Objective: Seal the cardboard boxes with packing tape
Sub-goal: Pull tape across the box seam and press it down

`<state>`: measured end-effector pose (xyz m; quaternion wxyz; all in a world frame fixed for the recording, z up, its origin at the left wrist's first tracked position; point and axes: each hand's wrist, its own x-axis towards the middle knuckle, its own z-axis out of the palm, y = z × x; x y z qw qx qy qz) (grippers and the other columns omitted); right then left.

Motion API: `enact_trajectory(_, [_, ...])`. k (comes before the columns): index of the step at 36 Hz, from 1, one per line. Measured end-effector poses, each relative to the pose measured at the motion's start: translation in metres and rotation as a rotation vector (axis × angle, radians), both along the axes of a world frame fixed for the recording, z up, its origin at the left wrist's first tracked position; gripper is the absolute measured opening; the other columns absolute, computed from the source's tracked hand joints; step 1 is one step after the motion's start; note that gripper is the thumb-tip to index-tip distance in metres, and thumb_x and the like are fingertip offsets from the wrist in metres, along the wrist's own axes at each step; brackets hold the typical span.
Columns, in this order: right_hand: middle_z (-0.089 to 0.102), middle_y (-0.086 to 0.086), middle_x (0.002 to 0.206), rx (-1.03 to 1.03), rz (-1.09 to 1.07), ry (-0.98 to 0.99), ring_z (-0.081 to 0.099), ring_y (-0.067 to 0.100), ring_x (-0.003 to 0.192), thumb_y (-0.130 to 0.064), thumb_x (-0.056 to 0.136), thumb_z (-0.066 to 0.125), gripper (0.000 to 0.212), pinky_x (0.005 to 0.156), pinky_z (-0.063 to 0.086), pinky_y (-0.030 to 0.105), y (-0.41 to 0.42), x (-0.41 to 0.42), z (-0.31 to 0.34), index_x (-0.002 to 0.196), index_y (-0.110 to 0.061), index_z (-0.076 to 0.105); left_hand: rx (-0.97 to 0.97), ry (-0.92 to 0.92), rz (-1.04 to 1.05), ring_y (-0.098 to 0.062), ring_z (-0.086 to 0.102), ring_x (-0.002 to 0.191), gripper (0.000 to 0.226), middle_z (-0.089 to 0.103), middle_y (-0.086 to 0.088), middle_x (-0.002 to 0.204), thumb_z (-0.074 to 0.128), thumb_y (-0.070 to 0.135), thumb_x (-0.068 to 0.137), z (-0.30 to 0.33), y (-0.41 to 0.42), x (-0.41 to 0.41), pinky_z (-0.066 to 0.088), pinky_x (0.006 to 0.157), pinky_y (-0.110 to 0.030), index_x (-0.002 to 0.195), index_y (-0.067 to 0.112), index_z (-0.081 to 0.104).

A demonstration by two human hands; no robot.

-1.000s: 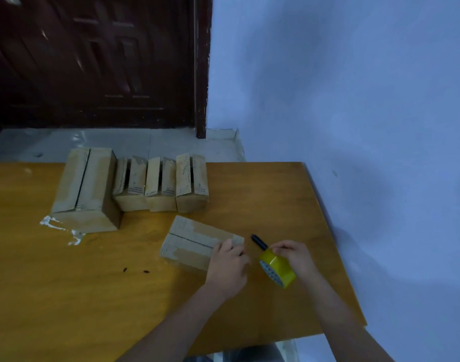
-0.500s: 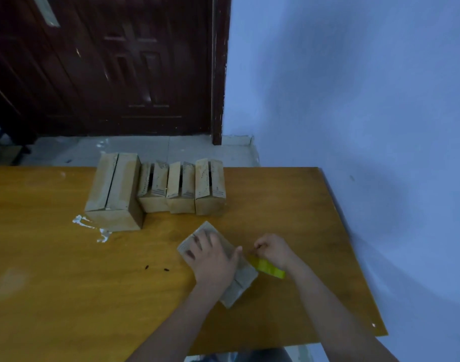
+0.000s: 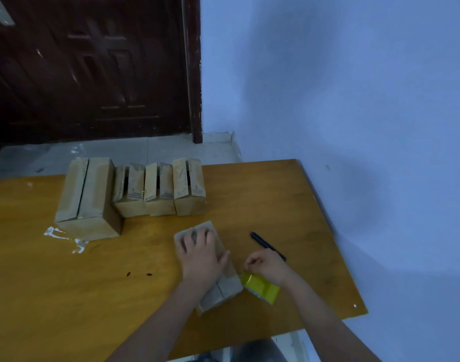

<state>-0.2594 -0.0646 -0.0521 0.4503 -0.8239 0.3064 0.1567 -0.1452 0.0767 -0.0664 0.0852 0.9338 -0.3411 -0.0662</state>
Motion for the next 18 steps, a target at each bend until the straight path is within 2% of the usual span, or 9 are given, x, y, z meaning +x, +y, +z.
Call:
enact_trajectory(2, [0.064, -0.009, 0.081, 0.021, 0.008, -0.002, 0.054, -0.003, 0.074, -0.018, 0.088, 0.062, 0.011, 0.067, 0.04, 0.01, 0.003, 0.001, -0.001, 0.079, -0.02, 0.07, -0.074, -0.034, -0.011, -0.036, 0.049, 0.111, 0.062, 0.058, -0.007, 0.114, 0.058, 0.067, 0.072, -0.008, 0.009, 0.002, 0.038, 0.094, -0.06, 0.105, 0.015, 0.061])
enact_trajectory(4, [0.064, -0.008, 0.081, 0.031, 0.011, -0.015, 0.054, -0.003, 0.073, -0.018, 0.088, 0.062, 0.011, 0.067, 0.04, 0.012, 0.007, 0.0, -0.004, 0.08, -0.02, 0.068, -0.111, -0.048, -0.026, -0.035, 0.045, 0.11, 0.074, 0.057, -0.006, 0.114, 0.042, 0.078, 0.071, -0.011, 0.016, 0.003, 0.037, 0.093, -0.061, 0.106, 0.015, 0.061])
enact_trajectory(6, [0.061, -0.012, 0.078, 0.025, 0.009, -0.02, 0.054, -0.003, 0.073, -0.019, 0.089, 0.062, 0.011, 0.064, 0.04, 0.011, 0.01, -0.001, -0.007, 0.079, -0.022, 0.066, -0.118, -0.056, -0.04, -0.033, 0.042, 0.111, 0.083, 0.056, -0.006, 0.114, 0.035, 0.083, 0.069, -0.011, 0.019, 0.004, 0.038, 0.094, -0.061, 0.108, 0.015, 0.062])
enact_trajectory(10, [0.061, -0.012, 0.079, -0.05, -0.007, 0.001, 0.053, -0.004, 0.072, -0.018, 0.09, 0.06, 0.011, 0.062, 0.038, 0.008, 0.012, -0.004, -0.013, 0.084, -0.021, 0.069, -0.111, -0.051, -0.065, -0.032, 0.041, 0.112, 0.082, 0.056, -0.005, 0.114, 0.039, 0.082, 0.064, -0.01, 0.02, 0.005, 0.04, 0.093, -0.061, 0.107, 0.015, 0.062])
enact_trajectory(13, [0.062, -0.008, 0.082, -0.132, -0.09, 0.004, 0.055, 0.003, 0.079, -0.016, 0.09, 0.059, 0.015, 0.07, 0.04, 0.014, 0.009, -0.006, -0.018, 0.078, -0.022, 0.066, -0.117, -0.055, -0.095, -0.031, 0.041, 0.112, 0.081, 0.056, -0.005, 0.113, 0.043, 0.08, 0.062, -0.013, 0.024, 0.008, 0.038, 0.096, -0.06, 0.108, 0.015, 0.06])
enact_trajectory(15, [0.062, -0.008, 0.086, -0.151, -0.109, 0.001, 0.055, 0.006, 0.084, -0.016, 0.09, 0.058, 0.015, 0.066, 0.037, 0.007, 0.007, -0.006, -0.019, 0.078, -0.021, 0.065, -0.119, -0.064, -0.138, -0.031, 0.042, 0.113, 0.08, 0.055, -0.004, 0.114, 0.044, 0.078, 0.062, -0.015, 0.027, 0.011, 0.034, 0.099, -0.059, 0.109, 0.016, 0.059])
enact_trajectory(18, [0.064, -0.006, 0.088, -0.139, -0.143, -0.011, 0.055, 0.004, 0.082, -0.015, 0.09, 0.06, 0.013, 0.062, 0.036, 0.002, 0.003, -0.008, -0.018, 0.08, -0.019, 0.067, -0.11, -0.088, -0.251, -0.032, 0.043, 0.115, 0.076, 0.055, -0.003, 0.114, 0.045, 0.075, 0.061, -0.016, 0.03, 0.017, 0.027, 0.103, -0.057, 0.108, 0.016, 0.057])
